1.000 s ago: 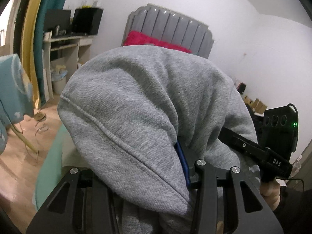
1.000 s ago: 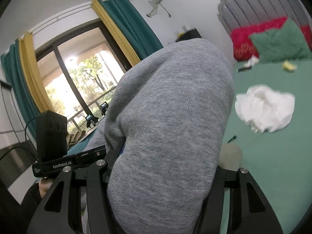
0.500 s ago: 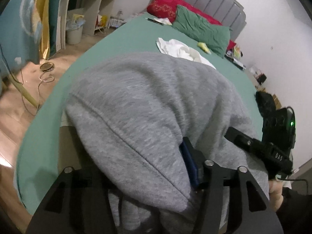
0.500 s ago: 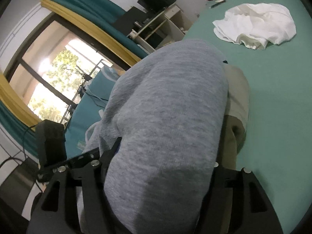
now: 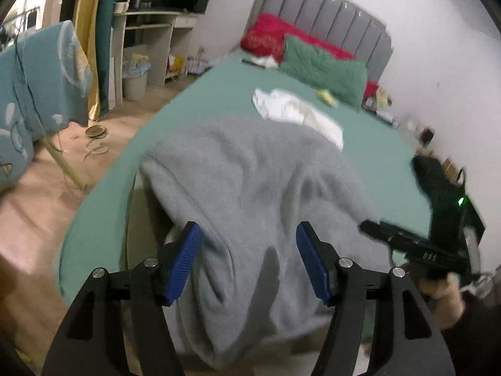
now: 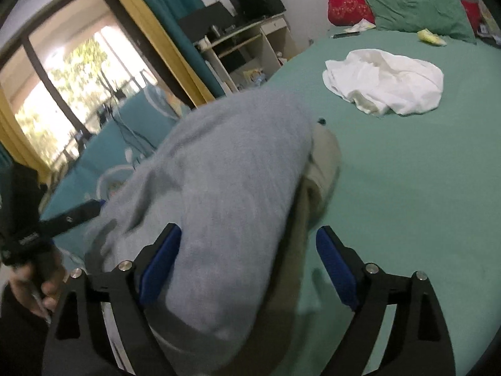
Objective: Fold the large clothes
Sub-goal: 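Carry the bundle to the bed corner and lower it with both grippers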
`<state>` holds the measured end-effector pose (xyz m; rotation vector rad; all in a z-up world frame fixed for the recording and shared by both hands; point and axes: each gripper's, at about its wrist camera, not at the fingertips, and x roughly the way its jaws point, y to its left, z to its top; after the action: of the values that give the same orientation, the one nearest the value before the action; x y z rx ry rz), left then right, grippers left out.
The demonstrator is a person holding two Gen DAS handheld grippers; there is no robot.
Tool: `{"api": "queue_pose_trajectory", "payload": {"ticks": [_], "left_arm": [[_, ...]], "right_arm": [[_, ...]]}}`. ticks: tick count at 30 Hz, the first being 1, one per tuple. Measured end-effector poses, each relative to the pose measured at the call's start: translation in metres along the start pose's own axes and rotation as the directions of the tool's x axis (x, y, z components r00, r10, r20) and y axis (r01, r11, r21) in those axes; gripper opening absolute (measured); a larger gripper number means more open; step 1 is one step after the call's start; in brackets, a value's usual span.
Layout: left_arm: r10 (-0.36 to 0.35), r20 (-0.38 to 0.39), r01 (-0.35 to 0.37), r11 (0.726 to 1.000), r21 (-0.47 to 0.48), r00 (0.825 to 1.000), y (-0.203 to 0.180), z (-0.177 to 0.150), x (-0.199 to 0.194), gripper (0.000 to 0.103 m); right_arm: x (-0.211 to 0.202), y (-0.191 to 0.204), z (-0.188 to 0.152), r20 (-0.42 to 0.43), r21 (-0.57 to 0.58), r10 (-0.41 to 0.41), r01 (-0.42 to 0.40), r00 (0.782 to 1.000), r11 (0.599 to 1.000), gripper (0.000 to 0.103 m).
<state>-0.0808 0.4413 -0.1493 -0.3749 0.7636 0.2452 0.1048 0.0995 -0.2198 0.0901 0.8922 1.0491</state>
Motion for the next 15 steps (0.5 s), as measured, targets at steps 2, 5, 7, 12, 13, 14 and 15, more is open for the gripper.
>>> {"api": "queue_pose_trajectory", "payload": {"ticks": [2,5,7,12,13,14,15], "left_arm": [[0.078,-0.072,-0.077,0.997,0.018,0.994,-0.001,-0.011,0.014,0.067],[0.108,-0.124,-0.111,0.994,-0.010,0.986,0.007,-0.026,0.029,0.067],[0.125,-0.123,-0.129,0.991,-0.027,0.985,0.010,-0.029,0.028,0.068],[0.191,-0.114,-0.197,0.979,-0.043,0.975,0.003,-0.029,0.017,0.068],[0.200,-0.106,-0.205,0.978,-0.042,0.974,0.001,-0.030,0.012,0.068],[0.205,-0.101,-0.210,0.977,-0.044,0.974,-0.001,-0.030,0.009,0.068],[0.211,-0.091,-0.216,0.975,-0.052,0.973,-0.002,-0.031,0.003,0.068]], "right_arm": [[-0.001,-0.005,-0.007,-0.007,0.009,-0.020,0.020,1.000,1.000,0.088],[0.001,-0.010,-0.009,-0.029,0.034,-0.035,0.036,0.999,0.999,0.089],[-0.001,-0.005,-0.009,-0.040,0.010,-0.052,0.052,0.998,0.999,0.089],[-0.009,-0.007,-0.011,-0.066,-0.001,-0.079,0.079,0.995,0.997,0.089],[-0.009,-0.007,-0.011,-0.070,0.003,-0.078,0.079,0.995,0.997,0.089],[-0.012,-0.008,-0.011,-0.074,0.003,-0.080,0.080,0.994,0.997,0.089],[-0.014,-0.008,-0.012,-0.074,0.000,-0.083,0.083,0.994,0.997,0.089]]}}
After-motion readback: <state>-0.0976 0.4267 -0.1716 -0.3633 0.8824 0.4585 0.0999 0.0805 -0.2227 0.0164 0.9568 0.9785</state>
